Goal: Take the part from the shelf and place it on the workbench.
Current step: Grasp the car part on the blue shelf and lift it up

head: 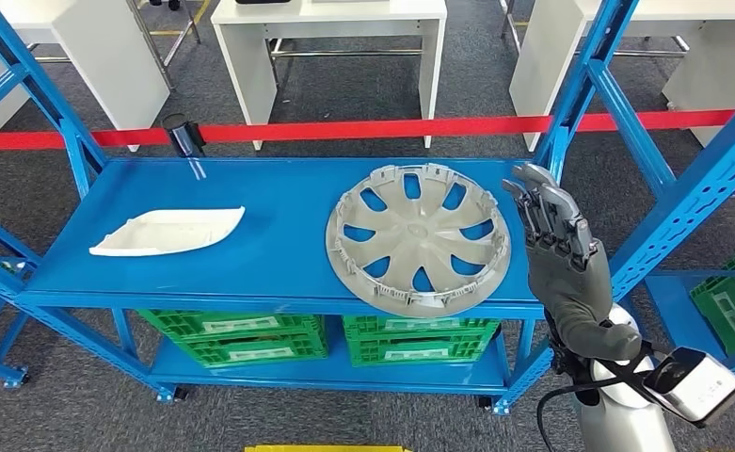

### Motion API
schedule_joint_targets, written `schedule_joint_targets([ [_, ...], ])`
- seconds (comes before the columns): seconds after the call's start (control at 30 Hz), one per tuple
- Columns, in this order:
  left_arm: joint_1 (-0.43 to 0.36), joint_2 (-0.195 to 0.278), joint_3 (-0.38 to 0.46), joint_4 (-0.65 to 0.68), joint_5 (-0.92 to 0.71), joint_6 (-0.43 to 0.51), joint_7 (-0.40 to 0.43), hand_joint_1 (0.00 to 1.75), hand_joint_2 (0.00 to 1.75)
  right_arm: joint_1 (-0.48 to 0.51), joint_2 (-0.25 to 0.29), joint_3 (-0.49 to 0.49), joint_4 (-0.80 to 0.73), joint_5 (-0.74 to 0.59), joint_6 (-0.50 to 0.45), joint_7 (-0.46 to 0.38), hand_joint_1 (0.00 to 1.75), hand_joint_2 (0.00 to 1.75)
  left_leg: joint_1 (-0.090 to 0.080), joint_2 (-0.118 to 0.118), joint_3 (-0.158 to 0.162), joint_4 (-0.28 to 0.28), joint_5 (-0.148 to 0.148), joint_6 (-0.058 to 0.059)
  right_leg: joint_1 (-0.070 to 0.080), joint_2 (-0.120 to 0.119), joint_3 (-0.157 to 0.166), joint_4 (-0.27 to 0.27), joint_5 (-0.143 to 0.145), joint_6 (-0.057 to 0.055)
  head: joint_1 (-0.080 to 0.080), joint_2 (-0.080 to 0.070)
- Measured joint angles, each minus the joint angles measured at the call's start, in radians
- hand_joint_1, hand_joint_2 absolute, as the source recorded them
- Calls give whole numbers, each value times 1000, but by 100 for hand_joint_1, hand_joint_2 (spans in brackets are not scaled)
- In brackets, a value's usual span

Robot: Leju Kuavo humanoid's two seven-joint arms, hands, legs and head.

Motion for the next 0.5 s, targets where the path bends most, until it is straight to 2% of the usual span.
schedule_joint_targets([
  [0.07,-1,0,0,1,-4,0,-1,0,0,2,0,0,-2,1,-6,0,0,0,-3,7,15,-75,57,11,3,1,8,1,-15,11,-2,0],
  [0.13,-1,-1,0,1,-5,0,-1,0,0,5,0,0,-5,2,-9,0,0,0,-4,6,17,-82,63,15,8,1,8,1,-22,4,-2,0],
  [0.2,-1,-1,0,0,-6,0,-2,0,0,6,0,0,-6,2,-10,0,0,0,-3,2,20,-84,69,16,10,0,13,-3,-24,-10,-1,0],
  [0.23,-2,-1,0,0,-6,0,-3,0,0,6,0,0,-7,2,-10,0,0,0,-4,1,20,-84,67,19,10,-1,16,-8,-24,-10,-1,0],
  [0.33,-2,-1,1,0,-6,0,-4,0,0,6,0,0,-8,2,-10,0,0,0,-4,-1,22,-84,61,28,10,-2,24,-21,-26,2,0,0],
  [0.5,-2,-2,1,0,-21,6,6,0,0,7,0,0,-11,-5,-9,0,0,0,-4,0,22,-84,59,31,9,-2,28,-29,-25,24,0,0],
])
